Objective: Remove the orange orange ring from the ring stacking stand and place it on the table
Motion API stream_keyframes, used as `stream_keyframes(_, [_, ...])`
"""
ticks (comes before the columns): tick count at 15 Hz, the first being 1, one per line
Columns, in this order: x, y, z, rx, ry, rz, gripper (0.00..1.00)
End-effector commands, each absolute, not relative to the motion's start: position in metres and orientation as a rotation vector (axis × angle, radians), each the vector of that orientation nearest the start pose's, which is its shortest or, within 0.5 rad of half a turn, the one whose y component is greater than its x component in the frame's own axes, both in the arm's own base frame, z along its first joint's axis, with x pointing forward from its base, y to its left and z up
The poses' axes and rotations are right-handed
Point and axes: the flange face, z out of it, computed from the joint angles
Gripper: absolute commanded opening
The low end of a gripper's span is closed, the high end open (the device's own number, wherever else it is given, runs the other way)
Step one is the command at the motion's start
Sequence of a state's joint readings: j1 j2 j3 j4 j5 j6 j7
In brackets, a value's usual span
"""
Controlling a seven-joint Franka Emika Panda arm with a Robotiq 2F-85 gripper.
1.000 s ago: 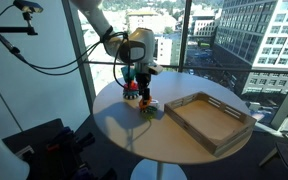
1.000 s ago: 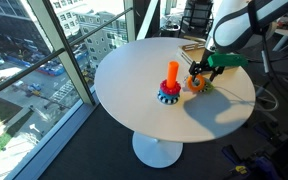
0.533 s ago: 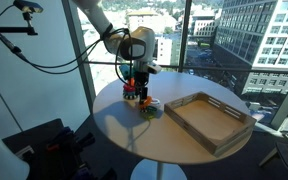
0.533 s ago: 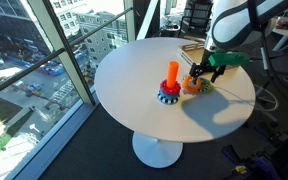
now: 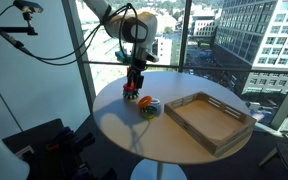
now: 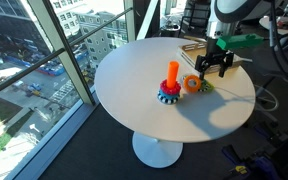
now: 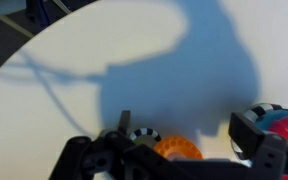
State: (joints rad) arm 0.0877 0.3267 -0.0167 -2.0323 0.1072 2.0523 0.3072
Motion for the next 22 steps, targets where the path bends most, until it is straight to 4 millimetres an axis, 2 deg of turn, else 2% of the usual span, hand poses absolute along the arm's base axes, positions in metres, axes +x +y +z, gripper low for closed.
stream_keyframes(1, [0.557, 0.056, 0.3, -3.045, 0.41, 0.527, 1.0])
stream_keyframes(7, [0.544, 0.089, 0.352, -3.087, 0.317, 0.477, 1.0])
stream_keyframes(14, [0.523, 0.127, 0.412, -3.127, 0.194, 0.268, 1.0])
stream_keyframes(18, [0.509, 0.136, 0.444, -3.128, 0.165, 0.162, 1.0])
stream_keyframes(22, [0.499, 0.127, 0.464, -3.16, 0.2, 0.106, 1.0])
